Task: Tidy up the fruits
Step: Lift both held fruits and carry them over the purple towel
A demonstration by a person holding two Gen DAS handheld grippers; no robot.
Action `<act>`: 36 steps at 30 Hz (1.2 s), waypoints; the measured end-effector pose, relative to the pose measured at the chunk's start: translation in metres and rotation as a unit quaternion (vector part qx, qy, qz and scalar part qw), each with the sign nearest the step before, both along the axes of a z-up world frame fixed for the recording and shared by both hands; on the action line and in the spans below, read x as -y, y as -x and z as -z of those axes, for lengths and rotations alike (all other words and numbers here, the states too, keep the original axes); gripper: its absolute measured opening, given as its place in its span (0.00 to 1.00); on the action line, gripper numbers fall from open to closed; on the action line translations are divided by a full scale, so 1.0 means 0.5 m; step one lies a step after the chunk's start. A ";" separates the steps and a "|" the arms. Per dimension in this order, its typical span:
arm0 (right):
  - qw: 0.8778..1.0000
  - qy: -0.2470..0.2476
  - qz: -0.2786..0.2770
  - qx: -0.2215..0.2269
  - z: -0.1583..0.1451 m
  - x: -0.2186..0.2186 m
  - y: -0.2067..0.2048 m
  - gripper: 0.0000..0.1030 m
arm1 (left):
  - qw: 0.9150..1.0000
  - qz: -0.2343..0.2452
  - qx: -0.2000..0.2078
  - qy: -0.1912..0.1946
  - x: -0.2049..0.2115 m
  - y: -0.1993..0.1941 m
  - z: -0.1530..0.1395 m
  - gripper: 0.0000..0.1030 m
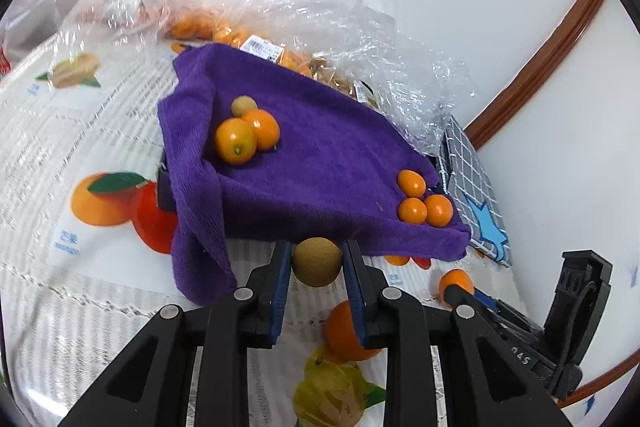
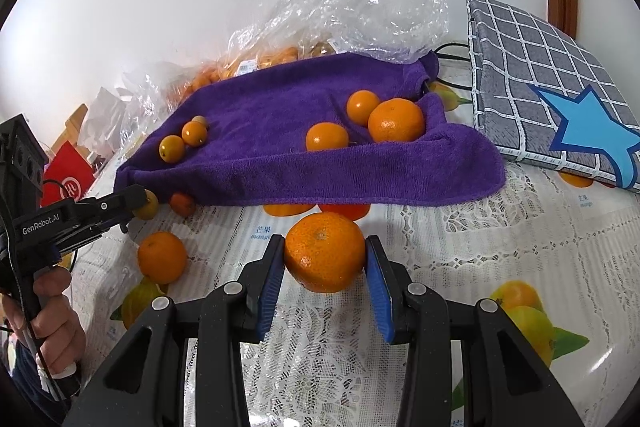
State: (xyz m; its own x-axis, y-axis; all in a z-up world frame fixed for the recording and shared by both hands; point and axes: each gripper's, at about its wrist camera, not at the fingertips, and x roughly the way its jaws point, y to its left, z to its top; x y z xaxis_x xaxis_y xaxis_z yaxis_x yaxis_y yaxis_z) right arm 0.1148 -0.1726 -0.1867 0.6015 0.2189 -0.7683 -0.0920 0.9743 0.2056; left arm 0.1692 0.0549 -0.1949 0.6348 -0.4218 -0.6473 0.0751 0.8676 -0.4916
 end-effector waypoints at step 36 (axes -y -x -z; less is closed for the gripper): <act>0.996 0.076 -0.039 0.015 -0.005 -0.031 -0.244 0.39 | 0.998 0.012 -0.002 -0.057 -0.005 -0.155 -0.007 0.25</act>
